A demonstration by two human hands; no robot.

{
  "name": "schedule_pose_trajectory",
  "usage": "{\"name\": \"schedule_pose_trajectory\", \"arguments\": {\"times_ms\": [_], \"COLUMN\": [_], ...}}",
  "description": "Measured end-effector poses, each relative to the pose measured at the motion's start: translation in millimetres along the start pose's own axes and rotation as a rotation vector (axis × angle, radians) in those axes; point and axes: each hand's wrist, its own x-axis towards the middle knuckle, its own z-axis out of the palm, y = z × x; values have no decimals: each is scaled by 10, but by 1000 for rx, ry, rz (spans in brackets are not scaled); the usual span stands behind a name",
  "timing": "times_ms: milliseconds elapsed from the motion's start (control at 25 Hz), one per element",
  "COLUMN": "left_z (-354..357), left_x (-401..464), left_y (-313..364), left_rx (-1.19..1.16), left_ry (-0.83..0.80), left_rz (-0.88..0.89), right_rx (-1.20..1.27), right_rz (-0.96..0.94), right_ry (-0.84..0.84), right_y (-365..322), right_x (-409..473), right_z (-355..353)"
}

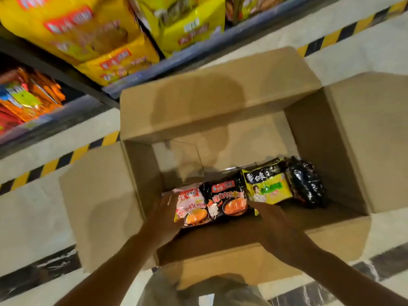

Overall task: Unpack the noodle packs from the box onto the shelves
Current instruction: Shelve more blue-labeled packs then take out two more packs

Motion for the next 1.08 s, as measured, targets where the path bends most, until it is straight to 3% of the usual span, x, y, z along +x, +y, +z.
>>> {"name": "schedule_pose_trajectory", "arguments": {"times_ms": [160, 280, 400, 560, 680, 840, 1080], "left_z": [376, 529, 595, 508, 400, 346, 283], "left_x": [540, 750, 775, 648, 524, 372, 283], "left_y": [-154, -248, -253, -167, -86, -3, -51], "left_rx": [39, 198, 394, 487, 307, -259, -534], "left_ry": [-40, -74, 24, 8, 52, 124, 277], "left_rz": [-81, -104, -154, -123, -95, -154, -177], "right_rx": [29, 49, 55, 18, 8, -94, -713], "right_rz": [-20, -30, -9, 41, 28, -65, -12], "right_ry": [25, 43, 34, -13, -1, 95, 45], "right_y": [282, 379, 407, 302, 199, 180, 260], "right_x": [449, 570, 583, 547, 643, 971, 1434], "right_z": [400, 608, 729, 708, 589, 480, 730]}}
